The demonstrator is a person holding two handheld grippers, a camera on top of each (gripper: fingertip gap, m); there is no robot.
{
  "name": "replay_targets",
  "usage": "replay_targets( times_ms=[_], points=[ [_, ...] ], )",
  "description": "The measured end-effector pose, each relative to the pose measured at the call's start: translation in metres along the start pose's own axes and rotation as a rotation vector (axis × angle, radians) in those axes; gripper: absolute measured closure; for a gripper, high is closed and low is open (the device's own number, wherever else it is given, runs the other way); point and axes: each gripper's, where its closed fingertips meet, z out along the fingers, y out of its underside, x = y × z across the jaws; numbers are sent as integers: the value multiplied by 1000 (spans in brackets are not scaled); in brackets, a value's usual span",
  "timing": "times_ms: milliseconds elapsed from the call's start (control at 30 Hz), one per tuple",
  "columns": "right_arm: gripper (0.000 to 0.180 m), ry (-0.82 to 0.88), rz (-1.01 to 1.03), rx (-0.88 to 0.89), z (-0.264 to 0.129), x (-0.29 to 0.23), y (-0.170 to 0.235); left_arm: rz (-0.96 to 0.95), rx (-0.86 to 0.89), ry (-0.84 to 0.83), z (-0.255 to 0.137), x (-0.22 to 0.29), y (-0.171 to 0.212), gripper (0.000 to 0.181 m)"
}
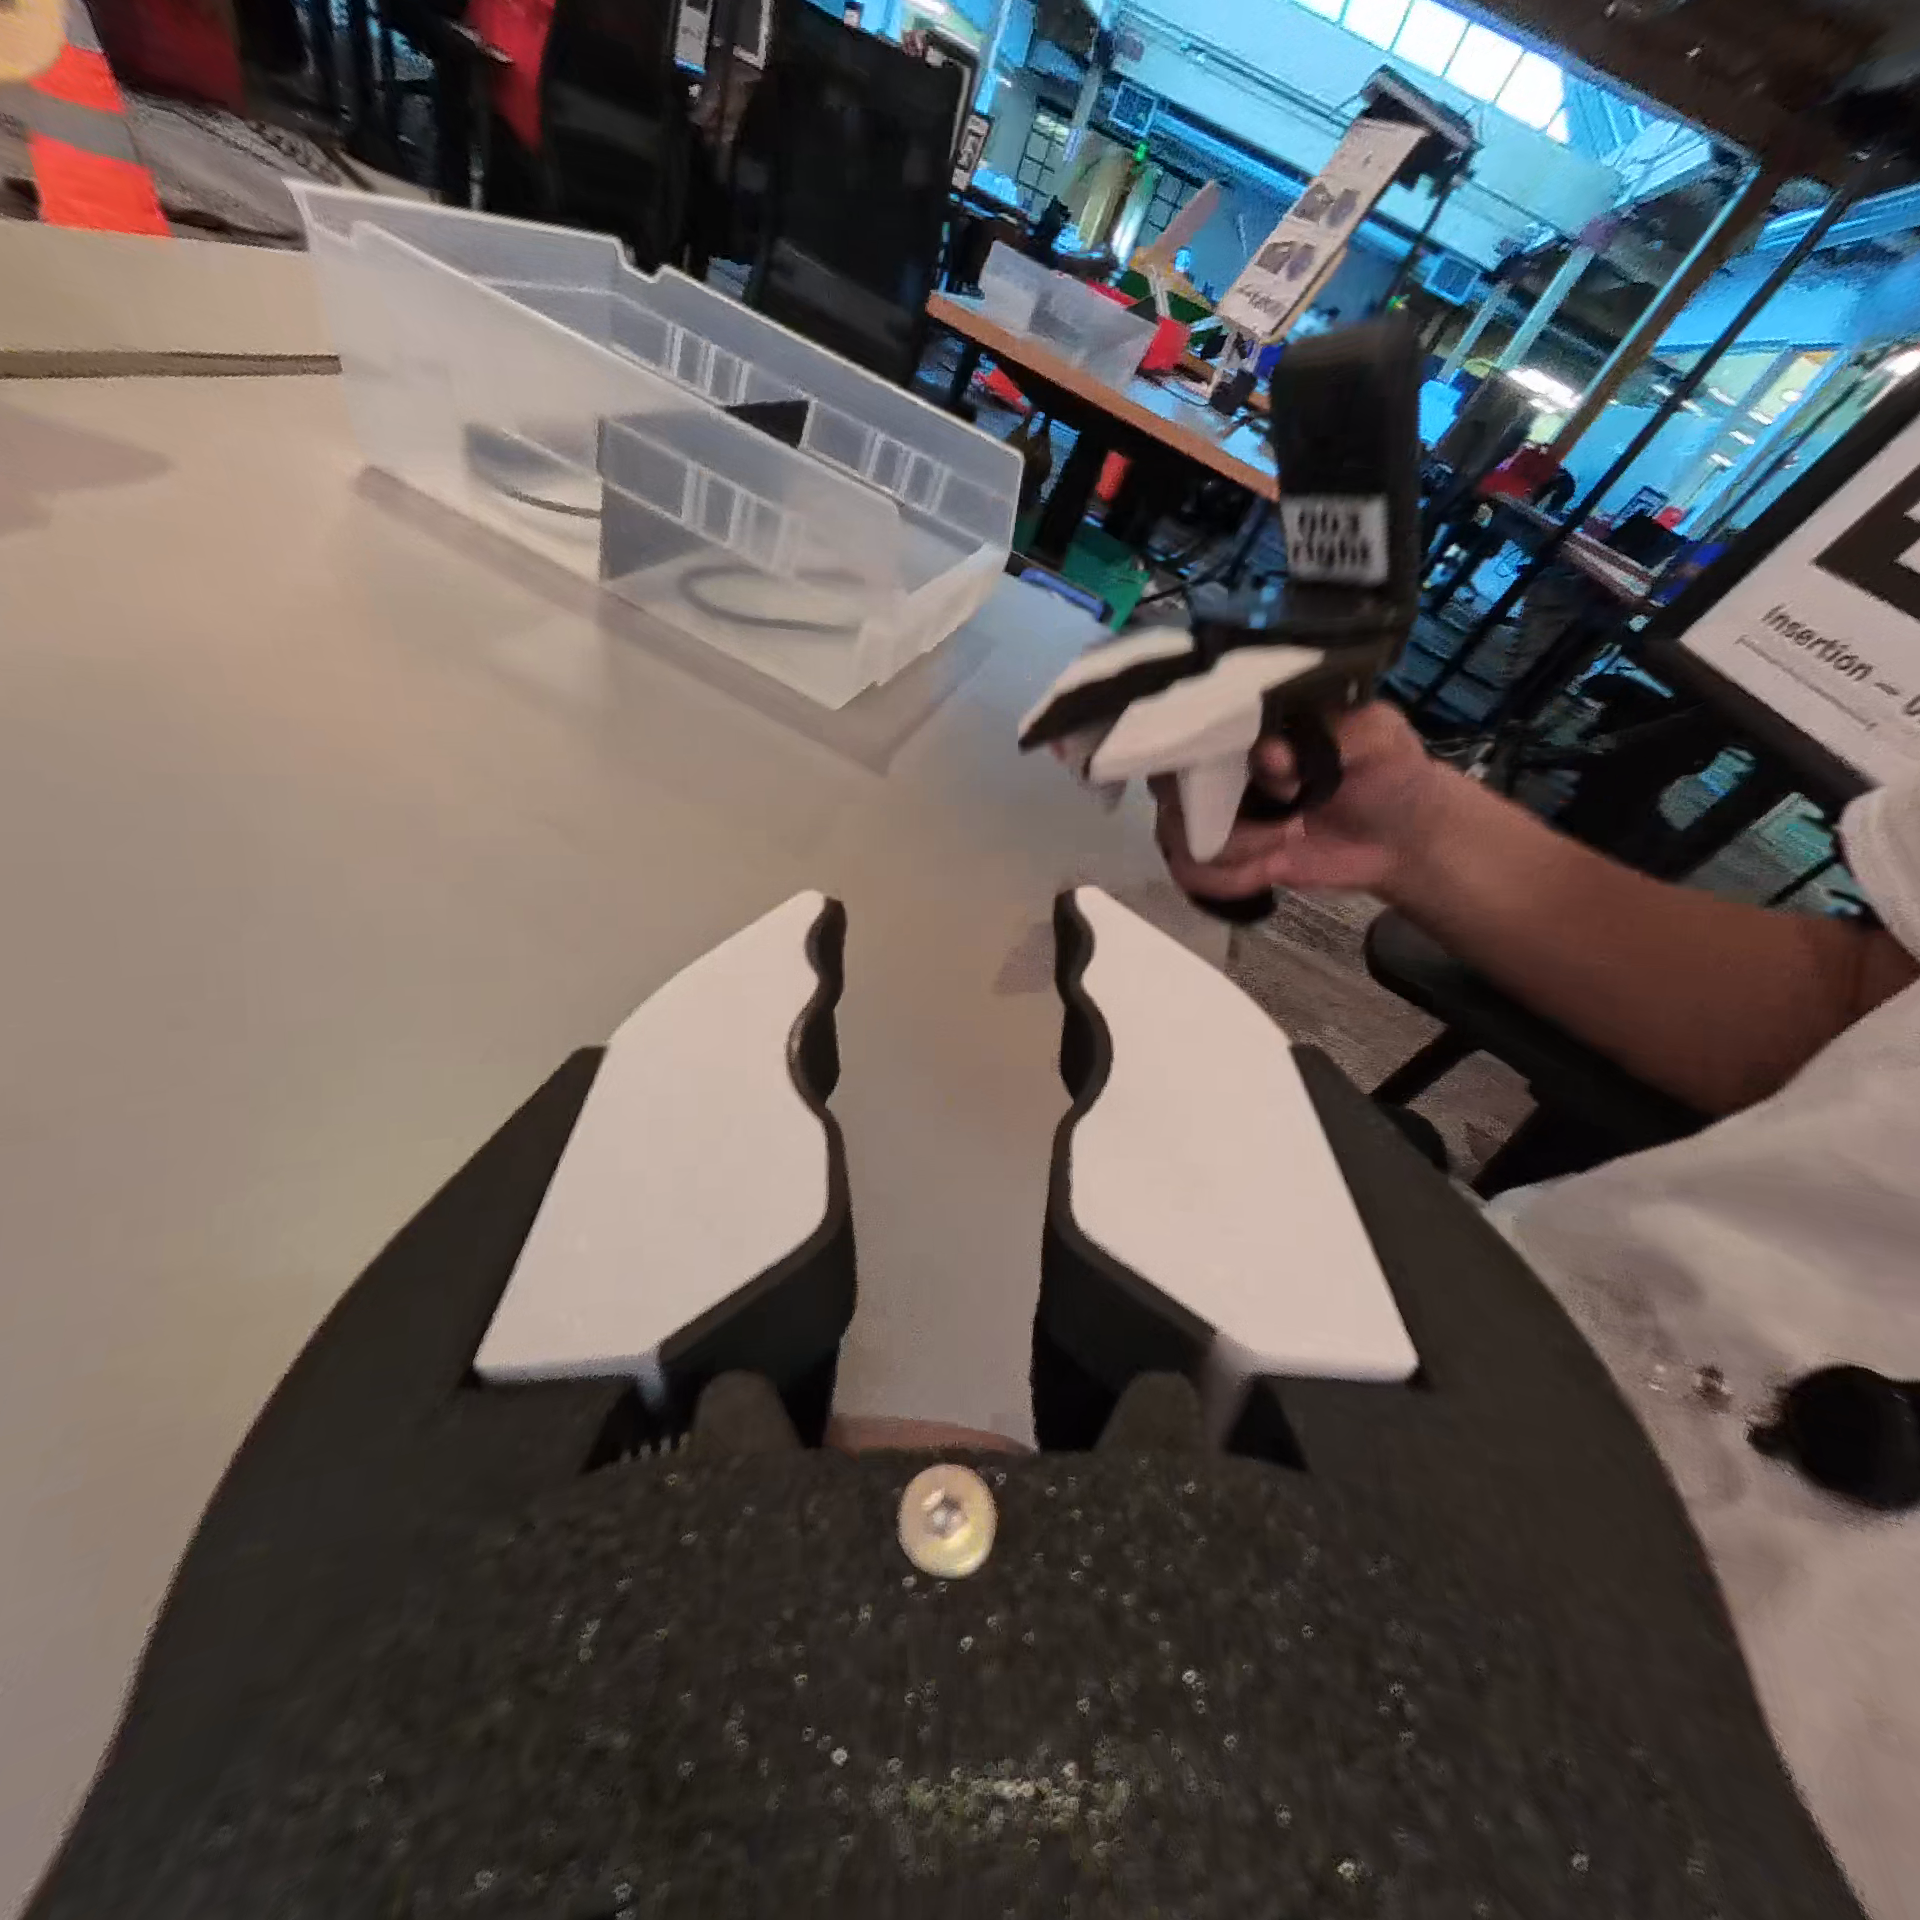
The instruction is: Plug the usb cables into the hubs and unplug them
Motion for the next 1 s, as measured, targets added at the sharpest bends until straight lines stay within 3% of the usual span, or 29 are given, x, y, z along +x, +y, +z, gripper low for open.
replay_targets(
  times_ms=[167, 233, 300, 400, 567, 767, 933, 1000],
  points=[
    [154, -3, 32, -43, 10, -20, 32, 143, -37, -71, -47, -26, -45, 138],
    [154, 28, -15, -64, 8, -14, 36, 283, -128, -174, -78, -58, -65, 138],
    [154, 33, -21, -84, 8, -10, 37, 307, -265, -243, -109, -94, -77, 152],
    [154, 30, 9, -86, 8, -6, 38, 258, -472, -375, -150, -171, -88, 149],
    [153, -8, 33, -119, 15, -11, 43, 384, -786, -660, -207, -313, -104, 139],
    [153, -43, 78, -111, 19, -13, 42, 599, -1145, -640, -207, -389, -78, 134],
    [153, -67, 114, -109, 19, -12, 41, 719, -1260, -608, -206, -413, -75, 145],
    [153, -77, 123, -119, 19, -13, 43, 775, -1319, -600, -208, -414, -70, 139]
  ],
)
